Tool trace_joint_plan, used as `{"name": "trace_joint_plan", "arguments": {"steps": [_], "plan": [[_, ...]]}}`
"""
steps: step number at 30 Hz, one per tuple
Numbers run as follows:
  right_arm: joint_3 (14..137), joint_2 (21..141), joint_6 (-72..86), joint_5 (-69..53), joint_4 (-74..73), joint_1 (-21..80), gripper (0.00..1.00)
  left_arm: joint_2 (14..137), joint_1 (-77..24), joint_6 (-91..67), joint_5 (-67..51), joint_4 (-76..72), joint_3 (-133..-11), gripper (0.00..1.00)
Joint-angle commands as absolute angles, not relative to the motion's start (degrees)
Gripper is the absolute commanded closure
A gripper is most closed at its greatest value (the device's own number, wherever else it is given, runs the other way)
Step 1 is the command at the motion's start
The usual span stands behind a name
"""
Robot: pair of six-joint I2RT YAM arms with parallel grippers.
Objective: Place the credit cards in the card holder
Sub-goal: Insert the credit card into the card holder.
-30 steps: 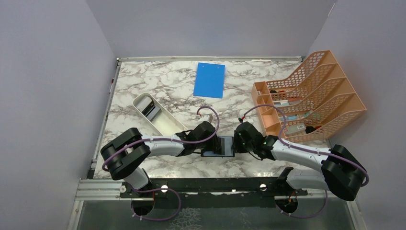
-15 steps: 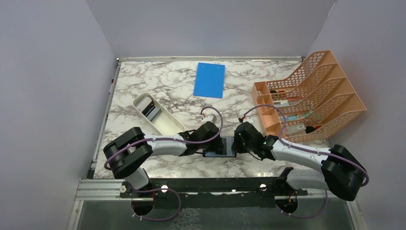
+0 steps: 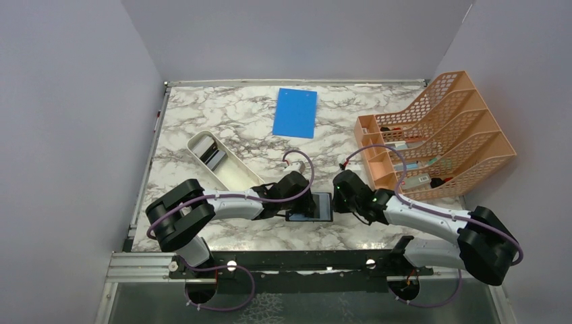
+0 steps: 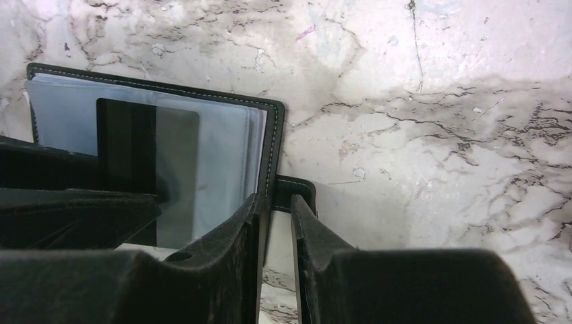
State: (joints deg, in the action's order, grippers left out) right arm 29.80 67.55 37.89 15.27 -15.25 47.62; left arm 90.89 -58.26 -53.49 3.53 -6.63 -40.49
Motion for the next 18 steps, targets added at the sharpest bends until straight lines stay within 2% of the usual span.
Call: {"name": "trace_joint_plan", "arguments": {"steps": [1,18], "plan": [[30.8,69.3,37.8,17.6,-15.5,47.3,0.75,90.6,-58.9,-52.5,4.7,-4.1,-41.2,0.56],[30.5,70.7,37.5,16.8,-14.4,47.1,0.76,89.5,-59.2,-51.5,8.5,-0.2,-42.2,0.54]]}}
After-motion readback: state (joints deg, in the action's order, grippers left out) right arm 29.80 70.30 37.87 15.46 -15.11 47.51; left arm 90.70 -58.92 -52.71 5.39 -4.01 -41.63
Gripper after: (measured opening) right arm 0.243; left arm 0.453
